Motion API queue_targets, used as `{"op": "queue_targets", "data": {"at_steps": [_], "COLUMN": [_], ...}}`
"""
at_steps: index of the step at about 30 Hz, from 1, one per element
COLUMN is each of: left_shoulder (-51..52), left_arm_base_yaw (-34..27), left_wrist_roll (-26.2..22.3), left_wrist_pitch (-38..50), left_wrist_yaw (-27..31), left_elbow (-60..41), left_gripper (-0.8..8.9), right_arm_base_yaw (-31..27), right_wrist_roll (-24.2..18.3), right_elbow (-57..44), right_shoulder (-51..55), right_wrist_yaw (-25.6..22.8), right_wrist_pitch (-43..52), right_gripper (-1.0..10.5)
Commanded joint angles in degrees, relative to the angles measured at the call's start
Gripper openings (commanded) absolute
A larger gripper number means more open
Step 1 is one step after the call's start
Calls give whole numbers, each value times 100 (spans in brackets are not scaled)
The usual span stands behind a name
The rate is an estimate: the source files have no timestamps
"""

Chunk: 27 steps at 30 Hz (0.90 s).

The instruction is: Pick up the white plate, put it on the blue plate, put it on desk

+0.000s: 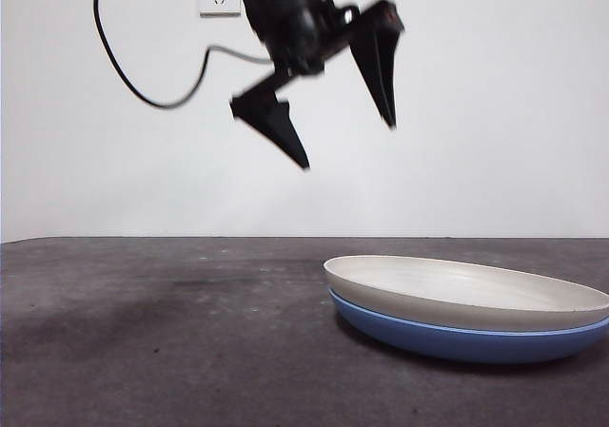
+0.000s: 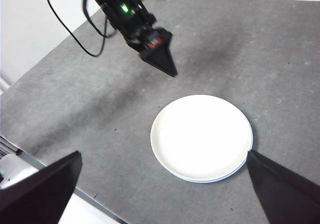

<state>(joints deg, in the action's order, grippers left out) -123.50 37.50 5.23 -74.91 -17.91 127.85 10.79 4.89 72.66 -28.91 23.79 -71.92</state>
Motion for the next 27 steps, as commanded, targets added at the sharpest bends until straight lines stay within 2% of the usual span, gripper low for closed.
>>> {"op": "queue_targets", "data": {"at_steps": [1,6,17,27], "left_shoulder": [-111,323,2173,4092], "left_arm_base_yaw": [35,77,105,105], "left_wrist_roll": [-238,-382,-555,-640], "left_wrist_pitch": [-437,-824,-846,-844], "left_wrist_yaw": [15,15,17,35], "left_elbow": [487,549,337,-957], "left_gripper": [608,608,607,608], "right_arm_base_yaw": [11,11,11,11], "right_wrist_roll": [-46,-46,-42,-37], "right_elbow": [122,125,122,122], "right_shoulder": [-17,-17,-20,-26], "right_wrist_yaw": [-13,-11,-22,-190], "right_wrist_pitch": [44,120,256,306], "right_gripper": [648,648,648,648]}}
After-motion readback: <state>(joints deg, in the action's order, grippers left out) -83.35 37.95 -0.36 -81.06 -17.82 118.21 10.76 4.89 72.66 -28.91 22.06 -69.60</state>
